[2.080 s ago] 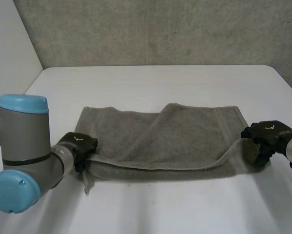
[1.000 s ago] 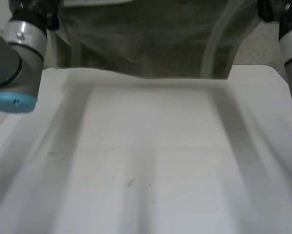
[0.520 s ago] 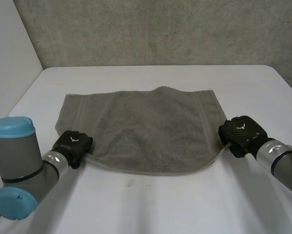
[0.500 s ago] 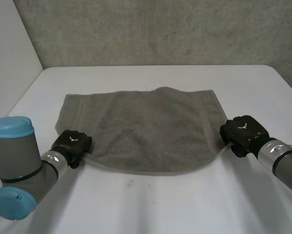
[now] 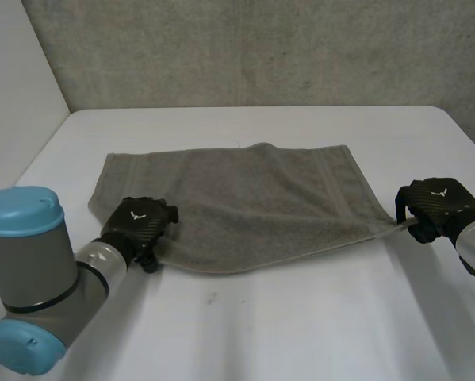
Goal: Fold the towel.
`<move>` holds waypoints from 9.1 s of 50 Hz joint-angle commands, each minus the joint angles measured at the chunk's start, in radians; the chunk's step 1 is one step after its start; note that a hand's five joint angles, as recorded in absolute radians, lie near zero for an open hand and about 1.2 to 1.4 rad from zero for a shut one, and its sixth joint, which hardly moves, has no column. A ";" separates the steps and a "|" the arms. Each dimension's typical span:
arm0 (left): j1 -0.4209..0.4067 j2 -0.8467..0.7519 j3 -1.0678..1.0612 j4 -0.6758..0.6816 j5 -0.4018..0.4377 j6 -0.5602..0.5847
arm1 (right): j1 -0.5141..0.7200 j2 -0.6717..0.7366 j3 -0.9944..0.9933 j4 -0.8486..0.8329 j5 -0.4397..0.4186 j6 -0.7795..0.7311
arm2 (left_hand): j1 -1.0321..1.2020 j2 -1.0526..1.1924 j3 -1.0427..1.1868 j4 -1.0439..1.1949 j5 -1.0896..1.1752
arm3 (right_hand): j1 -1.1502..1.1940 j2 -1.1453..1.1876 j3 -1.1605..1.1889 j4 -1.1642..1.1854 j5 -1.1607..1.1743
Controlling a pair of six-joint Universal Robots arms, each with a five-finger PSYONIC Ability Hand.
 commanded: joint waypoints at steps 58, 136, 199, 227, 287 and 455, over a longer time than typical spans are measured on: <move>-0.071 -0.262 0.435 0.156 -0.218 0.101 | -0.047 -0.017 0.006 -0.104 0.094 0.200 | 0.118 0.121 0.118 0.122 0.123 | 0.004 0.182 0.181 0.179 0.184; 0.110 -0.013 0.003 -0.322 -0.142 -0.051 | -0.047 0.018 0.009 -0.109 0.079 0.161 | 0.290 0.293 0.290 0.294 0.294 | 0.004 0.182 0.181 0.179 0.184; -0.094 -0.534 0.816 -0.260 -0.149 -0.060 | -0.047 0.071 -0.002 -0.111 0.079 0.114 | 0.026 0.028 0.026 0.030 0.030 | 0.004 0.182 0.181 0.179 0.184; -0.131 -0.615 0.968 -0.305 -0.284 -0.123 | -0.047 0.090 -0.002 -0.111 0.079 0.080 | 0.081 0.084 0.082 0.086 0.086 | 0.004 0.182 0.181 0.179 0.184; 0.214 0.661 -0.242 -0.424 -0.060 -0.030 | -0.056 -0.356 -0.050 0.575 0.002 -0.432 | 0.956 0.958 0.956 0.960 0.960 | 0.004 0.182 0.181 0.179 0.184; 0.221 0.275 -0.260 0.247 -0.140 -0.327 | -0.372 0.089 -0.238 0.162 -0.051 -0.293 | -0.266 -0.263 -0.266 -0.262 -0.262 | 0.004 0.182 0.181 0.179 0.184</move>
